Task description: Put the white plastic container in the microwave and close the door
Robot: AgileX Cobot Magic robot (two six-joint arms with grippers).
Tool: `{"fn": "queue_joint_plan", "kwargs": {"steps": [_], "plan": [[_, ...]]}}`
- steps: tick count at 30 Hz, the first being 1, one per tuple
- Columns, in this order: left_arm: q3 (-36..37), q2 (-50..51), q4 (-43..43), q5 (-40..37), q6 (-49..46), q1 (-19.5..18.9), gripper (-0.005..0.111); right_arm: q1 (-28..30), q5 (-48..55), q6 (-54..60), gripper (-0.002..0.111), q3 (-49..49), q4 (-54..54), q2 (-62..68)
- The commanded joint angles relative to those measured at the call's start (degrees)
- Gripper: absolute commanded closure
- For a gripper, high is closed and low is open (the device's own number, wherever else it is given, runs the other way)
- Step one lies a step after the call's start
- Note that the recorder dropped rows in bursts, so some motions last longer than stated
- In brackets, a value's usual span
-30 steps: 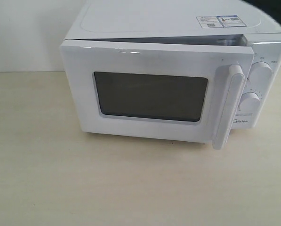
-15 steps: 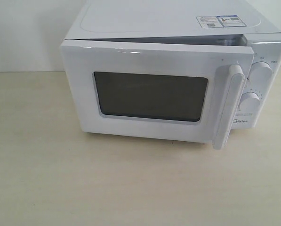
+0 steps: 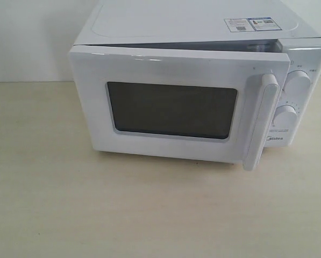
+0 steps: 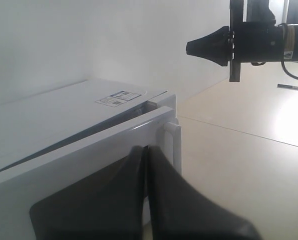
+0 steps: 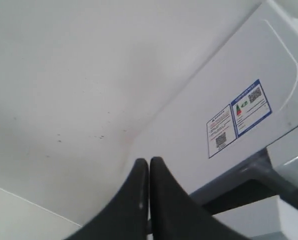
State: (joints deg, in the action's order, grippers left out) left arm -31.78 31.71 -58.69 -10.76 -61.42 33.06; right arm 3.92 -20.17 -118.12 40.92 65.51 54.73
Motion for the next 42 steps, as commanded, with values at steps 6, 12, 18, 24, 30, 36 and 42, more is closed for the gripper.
{"fn": "queue_joint_plan", "kwargs": {"steps": [6,12,18,24,30,36,42], "plan": [[0.1,-0.2,-0.6,0.4,0.4,0.2,0.103,0.1,25.4,48.3,0.108,0.1,-2.3,0.4],[0.1,-0.2,-0.6,0.4,0.4,0.2,0.103,0.1,46.0,61.8,0.108,3.3,-14.3,2.7],[0.1,-0.2,-0.6,0.4,0.4,0.2,0.103,0.1,50.0,98.0,0.108,5.3,-54.6,2.7],[0.1,-0.2,-0.6,0.4,0.4,0.2,0.103,-12.5,52.6,130.7,0.108,5.3,-89.8,2.6],[0.1,-0.2,-0.6,0.4,0.4,0.2,0.103,-26.6,36.8,126.5,0.108,0.7,-90.3,2.6],[0.1,-0.2,-0.6,0.4,0.4,0.2,0.103,-31.4,9.7,125.9,0.108,-9.4,-91.8,6.8],[0.1,-0.2,-0.6,0.4,0.4,0.2,0.103,-31.4,-2.2,125.5,0.108,-9.5,-91.8,15.8]]}}
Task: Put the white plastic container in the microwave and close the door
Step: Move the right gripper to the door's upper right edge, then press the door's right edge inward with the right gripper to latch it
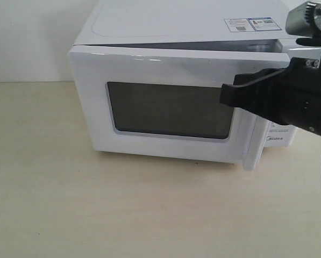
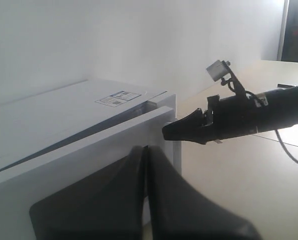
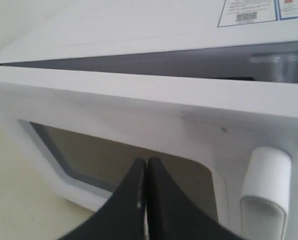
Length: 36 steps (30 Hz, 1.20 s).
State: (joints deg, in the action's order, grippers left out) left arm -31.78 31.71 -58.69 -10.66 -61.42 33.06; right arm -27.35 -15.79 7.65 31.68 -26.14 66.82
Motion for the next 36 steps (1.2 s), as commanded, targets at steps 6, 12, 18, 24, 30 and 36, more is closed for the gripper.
{"fn": "queue_joint_plan", "kwargs": {"steps": [6,12,18,24,30,36], "plan": [[0.1,-0.2,-0.6,0.3,0.4,0.2,0.103,-0.2,-14.5,-1.6,0.108,-0.3,-0.3,9.4],[0.1,-0.2,-0.6,0.3,0.4,0.2,0.103,-0.2,-21.5,-1.6,0.108,-0.3,-4.7,13.2],[0.1,-0.2,-0.6,0.3,0.4,0.2,0.103,-0.2,-25.8,-1.6,0.108,1.1,-6.1,17.1],[0.1,-0.2,-0.6,0.3,0.4,0.2,0.103,-0.2,-25.8,-1.4,0.108,6.2,-6.8,20.6],[0.1,-0.2,-0.6,0.3,0.4,0.2,0.103,-0.2,-25.4,0.8,0.108,8.5,-9.8,21.8],[0.1,-0.2,-0.6,0.3,0.4,0.2,0.103,-0.2,-20.9,5.3,0.108,7.5,-9.4,19.7]]}}
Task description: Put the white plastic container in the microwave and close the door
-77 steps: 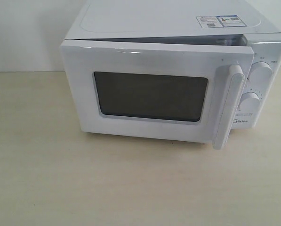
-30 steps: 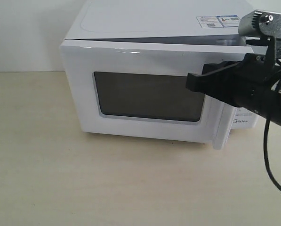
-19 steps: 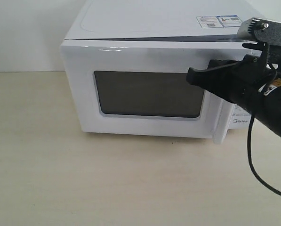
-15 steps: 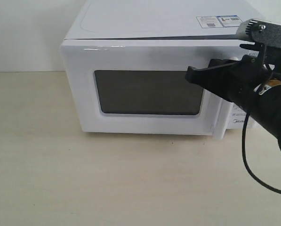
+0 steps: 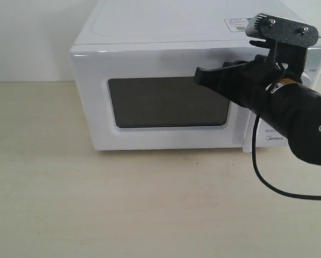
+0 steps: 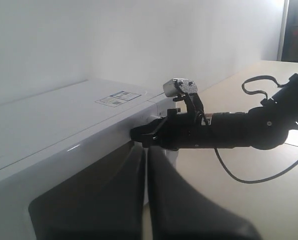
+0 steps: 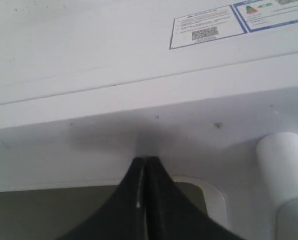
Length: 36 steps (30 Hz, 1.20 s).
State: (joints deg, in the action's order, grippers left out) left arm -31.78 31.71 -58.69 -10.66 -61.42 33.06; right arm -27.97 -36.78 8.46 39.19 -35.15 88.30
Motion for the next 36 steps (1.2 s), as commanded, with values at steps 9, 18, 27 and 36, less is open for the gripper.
{"fn": "queue_joint_plan", "kwargs": {"steps": [9,18,27,36], "plan": [[0.1,-0.2,-0.6,0.3,0.4,0.2,0.103,0.4,-0.1,5.6,0.108,-5.6,-0.4,-9.8],[0.1,-0.2,-0.6,0.3,0.4,0.2,0.103,0.4,1.3,5.7,0.108,-5.8,-0.4,-11.1],[0.1,-0.2,-0.6,0.3,0.4,0.2,0.103,0.4,1.2,5.6,0.108,-5.8,-0.4,-11.1],[0.1,-0.2,-0.6,0.3,0.4,0.2,0.103,0.4,1.2,5.6,0.108,-5.8,-0.4,-11.1]]}}
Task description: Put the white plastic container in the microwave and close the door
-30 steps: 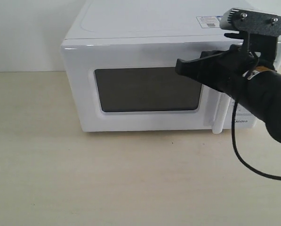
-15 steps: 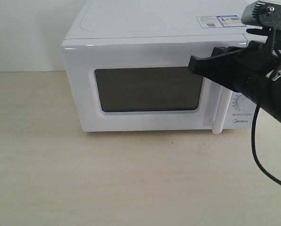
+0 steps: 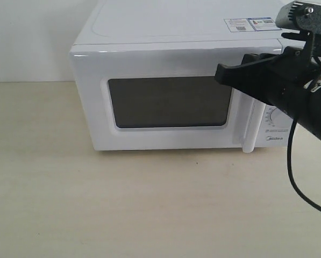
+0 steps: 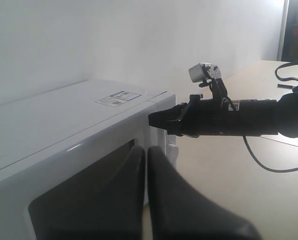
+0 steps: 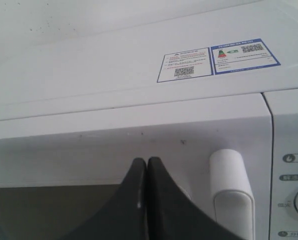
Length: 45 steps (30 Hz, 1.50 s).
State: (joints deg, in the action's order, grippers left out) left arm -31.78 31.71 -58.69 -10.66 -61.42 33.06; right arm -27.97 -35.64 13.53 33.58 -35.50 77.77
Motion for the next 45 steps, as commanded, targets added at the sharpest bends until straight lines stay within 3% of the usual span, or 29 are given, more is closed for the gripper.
{"fn": "queue_joint_plan", "kwargs": {"steps": [1,5,10,18,23,30,35,40,45], "plan": [[0.1,-0.2,-0.6,0.3,0.4,0.2,0.103,0.4,0.1,0.5,0.108,-0.2,0.0,-0.5],[0.1,-2.6,-0.6,-0.7,0.9,0.0,0.103,0.4,0.1,0.5,0.108,-0.2,0.0,-0.5],[0.1,-12.5,-0.6,-6.1,4.2,-3.3,0.103,0.4,0.1,0.5,0.108,-0.2,0.0,-0.5],[0.1,-30.7,0.3,-18.1,4.9,-13.4,0.103,0.4,0.1,0.5,0.108,-0.2,0.0,-0.5],[0.0,-31.7,-0.1,-20.2,5.2,-17.2,0.103,0.4,0.0,0.5,0.108,-0.2,0.0,-0.5],[2.0,-31.7,3.8,-17.1,5.2,-23.0,0.103,0.4,0.0,0.5,0.108,-0.2,0.0,-0.5],[4.8,-31.7,9.2,-11.6,5.2,-23.1,0.103,0.4,0.0,0.5,0.108,-0.2,0.0,-0.5],[7.6,-31.7,9.3,-9.6,4.9,-23.1,0.103,0.4,0.0,0.5,0.108,-0.2,0.0,-0.5],[10.6,-31.7,10.5,-3.0,6.7,-23.2,0.103,0.4,0.0,0.5,0.108,-0.2,0.0,-0.5]]}}
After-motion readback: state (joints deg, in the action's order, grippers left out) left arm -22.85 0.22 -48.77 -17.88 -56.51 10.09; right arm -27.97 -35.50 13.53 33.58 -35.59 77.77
